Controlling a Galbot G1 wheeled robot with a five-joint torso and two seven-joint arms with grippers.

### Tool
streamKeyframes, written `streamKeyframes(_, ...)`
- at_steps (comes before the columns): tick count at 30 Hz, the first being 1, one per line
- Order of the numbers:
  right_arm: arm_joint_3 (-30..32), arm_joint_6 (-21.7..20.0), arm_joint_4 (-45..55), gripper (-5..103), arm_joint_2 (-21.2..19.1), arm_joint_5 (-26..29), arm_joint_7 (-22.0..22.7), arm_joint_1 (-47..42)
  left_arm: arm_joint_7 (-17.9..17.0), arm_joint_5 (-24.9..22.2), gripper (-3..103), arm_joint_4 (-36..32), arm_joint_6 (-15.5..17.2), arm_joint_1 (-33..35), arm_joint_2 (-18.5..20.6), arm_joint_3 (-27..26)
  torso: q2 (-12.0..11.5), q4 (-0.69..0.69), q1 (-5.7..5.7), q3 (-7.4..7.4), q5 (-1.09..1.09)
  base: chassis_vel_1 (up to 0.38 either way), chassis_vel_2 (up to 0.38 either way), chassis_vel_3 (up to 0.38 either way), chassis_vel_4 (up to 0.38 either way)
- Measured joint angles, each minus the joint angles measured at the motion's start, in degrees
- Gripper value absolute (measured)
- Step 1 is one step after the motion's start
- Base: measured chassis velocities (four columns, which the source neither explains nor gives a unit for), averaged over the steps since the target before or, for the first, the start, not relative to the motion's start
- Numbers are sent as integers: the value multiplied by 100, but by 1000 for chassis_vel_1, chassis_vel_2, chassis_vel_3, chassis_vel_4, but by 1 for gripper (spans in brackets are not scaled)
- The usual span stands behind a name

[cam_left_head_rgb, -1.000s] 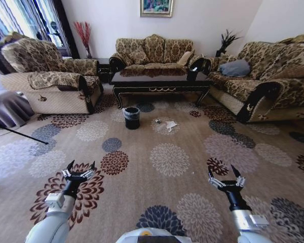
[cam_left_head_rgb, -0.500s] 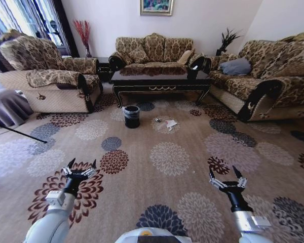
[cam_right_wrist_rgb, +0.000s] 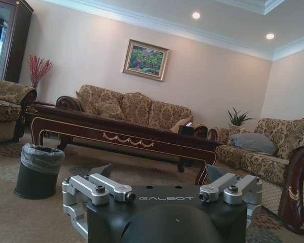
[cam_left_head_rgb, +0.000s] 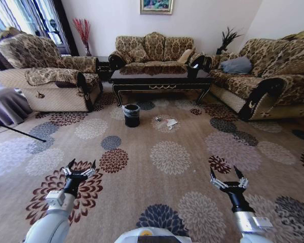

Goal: Move to the front of the table and pick up the trash from the floor, then place it into the trash bin.

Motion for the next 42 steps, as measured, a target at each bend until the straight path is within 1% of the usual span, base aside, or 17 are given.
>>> streamKeyframes(8,-8,-22,100,100,38,-9,-6,8,1,-77,100,22,-8,-2,-9,-7,-213,0,-59,-155,0,0,0,0,0)
streamKeyframes(9,-8,-22,100,100,38,-9,-6,8,1,-77,100,22,-8,-2,-9,-7,-213,0,-59,-155,0,0,0,0,0)
streamKeyframes(13,-17,-18,83,100,26,-140,-14,65,2,-50,100,-12,-57,-60,3,-38,-334,0,-90,-245,0,0,0,0,0)
streamKeyframes(15,-19,-13,54,100,17,-147,-15,80,4,-52,100,-29,-81,-70,6,-50,-361,0,-94,-267,0,0,0,0,0)
streamKeyframes(18,-18,83,-2,100,5,-314,-29,102,23,-64,100,-82,-236,-75,6,-83,-441,0,-105,-338,0,0,0,0,0)
streamKeyframes(19,-18,83,-2,100,5,-314,-29,102,23,-64,100,-82,-236,-75,6,-83,-441,0,-105,-338,0,0,0,0,0)
streamKeyframes(21,-17,184,-4,100,9,-460,-65,101,54,-69,100,-153,-405,-52,-6,-101,-497,0,-122,-374,0,0,0,0,0)
streamKeyframes(23,-28,214,-5,100,13,-489,-77,106,111,-67,100,-196,-556,-31,-12,-109,-545,0,-140,-406,1,0,0,0,0)
streamKeyframes(24,-28,214,-5,100,13,-489,-77,106,111,-67,100,-196,-556,-31,-12,-109,-545,0,-140,-406,1,0,0,0,0)
streamKeyframes(27,-32,223,-38,100,7,-480,-78,136,154,-63,100,-213,-691,-28,-17,-111,-633,0,-160,-471,0,0,0,0,0)
streamKeyframes(32,-17,231,-47,100,2,-417,-83,131,158,-58,100,-247,-708,-20,-34,-112,-744,0,-171,-572,0,0,0,0,0)
streamKeyframes(33,-17,231,-47,100,2,-417,-83,131,158,-58,100,-247,-708,-20,-34,-112,-744,0,-171,-572,0,0,0,0,0)
streamKeyframes(36,-5,232,-64,100,20,-383,-83,122,158,6,100,-261,-718,10,-61,-100,-836,0,-191,-646,0,0,0,0,0)
streamKeyframes(37,-5,232,-64,100,20,-383,-83,122,158,6,100,-261,-718,10,-61,-100,-836,0,-191,-646,0,0,0,0,0)
streamKeyframes(41,9,232,-63,100,26,-362,-83,102,152,12,100,-261,-725,52,-62,-99,-953,0,-206,-747,0,0,0,0,0)
streamKeyframes(42,9,232,-63,100,26,-362,-83,102,152,12,100,-261,-725,52,-62,-99,-953,0,-206,-747,0,0,0,0,0)
